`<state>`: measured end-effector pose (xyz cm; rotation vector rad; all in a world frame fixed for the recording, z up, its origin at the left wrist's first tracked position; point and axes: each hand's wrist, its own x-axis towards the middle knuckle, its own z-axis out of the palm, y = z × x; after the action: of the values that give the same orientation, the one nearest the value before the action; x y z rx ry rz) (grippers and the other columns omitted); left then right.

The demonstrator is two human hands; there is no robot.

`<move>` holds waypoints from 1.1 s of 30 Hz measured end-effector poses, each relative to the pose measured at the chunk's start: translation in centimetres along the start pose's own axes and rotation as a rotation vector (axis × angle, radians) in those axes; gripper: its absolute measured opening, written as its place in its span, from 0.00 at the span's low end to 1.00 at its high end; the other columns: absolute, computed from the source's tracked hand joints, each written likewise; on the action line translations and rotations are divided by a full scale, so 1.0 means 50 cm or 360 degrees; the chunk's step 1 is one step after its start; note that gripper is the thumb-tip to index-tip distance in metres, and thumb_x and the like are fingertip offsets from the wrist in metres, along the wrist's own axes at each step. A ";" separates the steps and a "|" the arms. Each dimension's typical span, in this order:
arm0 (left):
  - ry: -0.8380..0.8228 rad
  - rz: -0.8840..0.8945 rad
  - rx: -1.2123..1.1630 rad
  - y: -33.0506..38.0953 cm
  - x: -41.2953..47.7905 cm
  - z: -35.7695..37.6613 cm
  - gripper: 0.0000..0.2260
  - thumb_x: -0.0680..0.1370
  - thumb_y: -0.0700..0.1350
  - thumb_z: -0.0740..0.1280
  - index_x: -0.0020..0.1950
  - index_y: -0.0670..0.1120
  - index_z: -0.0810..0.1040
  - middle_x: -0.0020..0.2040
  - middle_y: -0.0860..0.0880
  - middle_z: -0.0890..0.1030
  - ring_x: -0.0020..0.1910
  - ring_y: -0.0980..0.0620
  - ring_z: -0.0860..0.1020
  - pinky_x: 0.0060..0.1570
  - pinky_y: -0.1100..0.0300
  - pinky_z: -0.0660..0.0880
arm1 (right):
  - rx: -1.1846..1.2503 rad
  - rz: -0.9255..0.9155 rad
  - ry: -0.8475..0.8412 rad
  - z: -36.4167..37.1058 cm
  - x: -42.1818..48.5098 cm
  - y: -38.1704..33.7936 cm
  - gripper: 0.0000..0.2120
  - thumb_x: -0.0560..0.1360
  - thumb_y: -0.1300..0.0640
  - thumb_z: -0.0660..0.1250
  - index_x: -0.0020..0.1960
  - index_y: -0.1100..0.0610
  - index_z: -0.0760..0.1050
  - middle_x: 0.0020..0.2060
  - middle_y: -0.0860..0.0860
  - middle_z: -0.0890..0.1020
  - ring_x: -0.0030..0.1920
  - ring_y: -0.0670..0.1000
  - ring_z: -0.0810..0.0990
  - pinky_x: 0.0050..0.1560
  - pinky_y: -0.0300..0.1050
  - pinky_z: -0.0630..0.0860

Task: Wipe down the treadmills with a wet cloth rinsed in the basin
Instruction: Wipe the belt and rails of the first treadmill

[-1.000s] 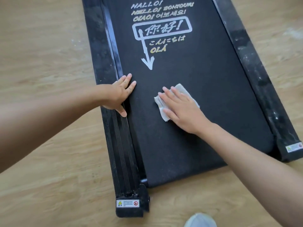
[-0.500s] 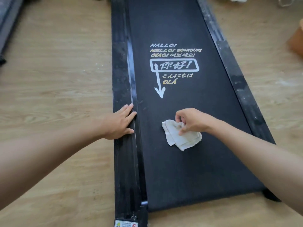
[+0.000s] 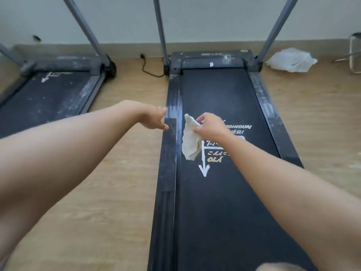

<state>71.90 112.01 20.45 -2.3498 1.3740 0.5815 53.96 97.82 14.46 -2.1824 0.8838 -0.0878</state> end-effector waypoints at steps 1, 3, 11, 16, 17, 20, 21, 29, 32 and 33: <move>0.0045 -0.0049 -0.0014 -0.008 -0.009 -0.049 0.38 0.84 0.62 0.60 0.85 0.45 0.47 0.85 0.45 0.54 0.81 0.42 0.60 0.79 0.45 0.60 | 0.0191 0.0049 0.0047 -0.027 0.020 -0.033 0.09 0.76 0.55 0.67 0.43 0.60 0.79 0.36 0.53 0.80 0.39 0.56 0.80 0.40 0.47 0.78; 0.0137 -0.0098 -0.0074 -0.027 -0.014 -0.109 0.39 0.84 0.61 0.60 0.85 0.47 0.44 0.85 0.46 0.50 0.82 0.43 0.58 0.80 0.48 0.57 | 0.0673 0.0161 0.0100 -0.066 0.052 -0.086 0.12 0.77 0.54 0.66 0.36 0.55 0.73 0.33 0.50 0.75 0.34 0.55 0.77 0.37 0.44 0.77; 0.0208 -0.0163 -0.0760 -0.117 0.174 0.063 0.38 0.84 0.65 0.54 0.85 0.47 0.43 0.85 0.44 0.45 0.84 0.46 0.48 0.81 0.50 0.48 | 0.2057 0.0515 -0.0321 0.053 0.201 -0.080 0.25 0.70 0.55 0.64 0.65 0.63 0.72 0.65 0.65 0.82 0.63 0.64 0.84 0.68 0.64 0.77; 0.0321 -0.0174 -0.1231 -0.134 0.388 0.212 0.34 0.85 0.64 0.48 0.83 0.40 0.56 0.84 0.42 0.56 0.83 0.46 0.55 0.79 0.51 0.52 | 0.1876 0.0755 -0.0039 0.203 0.325 0.026 0.18 0.78 0.61 0.64 0.67 0.64 0.73 0.63 0.60 0.83 0.61 0.59 0.85 0.68 0.57 0.79; 0.0376 -0.0195 -0.1291 -0.136 0.432 0.217 0.33 0.86 0.63 0.49 0.80 0.39 0.60 0.81 0.40 0.61 0.81 0.44 0.59 0.77 0.50 0.55 | 0.1620 0.0746 0.0100 0.210 0.357 0.041 0.19 0.76 0.60 0.64 0.66 0.63 0.73 0.60 0.57 0.83 0.59 0.57 0.84 0.62 0.53 0.81; 0.0511 -0.0205 -0.1406 -0.158 0.567 0.231 0.40 0.80 0.72 0.46 0.77 0.41 0.61 0.79 0.38 0.62 0.79 0.39 0.61 0.78 0.42 0.60 | 0.0766 0.0408 0.0441 0.201 0.454 0.063 0.21 0.75 0.58 0.63 0.67 0.51 0.66 0.48 0.49 0.78 0.48 0.55 0.78 0.42 0.47 0.72; 0.0538 -0.0168 -0.1406 -0.170 0.619 0.236 0.41 0.80 0.73 0.45 0.79 0.42 0.58 0.82 0.39 0.58 0.81 0.40 0.57 0.79 0.41 0.58 | 0.0531 0.0203 0.0519 0.202 0.488 0.062 0.21 0.77 0.61 0.62 0.68 0.49 0.65 0.47 0.49 0.78 0.46 0.55 0.78 0.41 0.49 0.71; 0.0845 -0.0006 -0.1223 -0.213 0.938 0.220 0.26 0.88 0.51 0.50 0.85 0.43 0.53 0.86 0.47 0.47 0.84 0.45 0.45 0.79 0.44 0.57 | -0.0839 -0.0209 -0.0248 0.339 0.777 0.157 0.40 0.74 0.51 0.36 0.86 0.62 0.45 0.85 0.56 0.46 0.85 0.54 0.41 0.84 0.47 0.40; 0.0916 -0.0023 -0.1162 -0.204 0.992 0.230 0.27 0.87 0.55 0.46 0.85 0.45 0.54 0.86 0.49 0.48 0.84 0.44 0.47 0.77 0.41 0.62 | -0.0867 -0.0236 -0.0194 0.303 0.922 0.141 0.34 0.81 0.59 0.49 0.85 0.62 0.47 0.85 0.54 0.47 0.86 0.54 0.43 0.85 0.50 0.44; 0.0958 -0.0030 -0.1181 -0.200 0.990 0.235 0.29 0.87 0.58 0.45 0.84 0.45 0.56 0.86 0.50 0.49 0.84 0.44 0.48 0.77 0.41 0.63 | -0.0907 -0.0246 -0.0188 0.288 0.969 0.134 0.33 0.81 0.60 0.50 0.85 0.63 0.47 0.85 0.56 0.48 0.86 0.55 0.44 0.85 0.51 0.46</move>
<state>100.69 86.16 -14.06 -3.3349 1.5500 0.4381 91.53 73.73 -10.23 -2.7491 0.7302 0.2455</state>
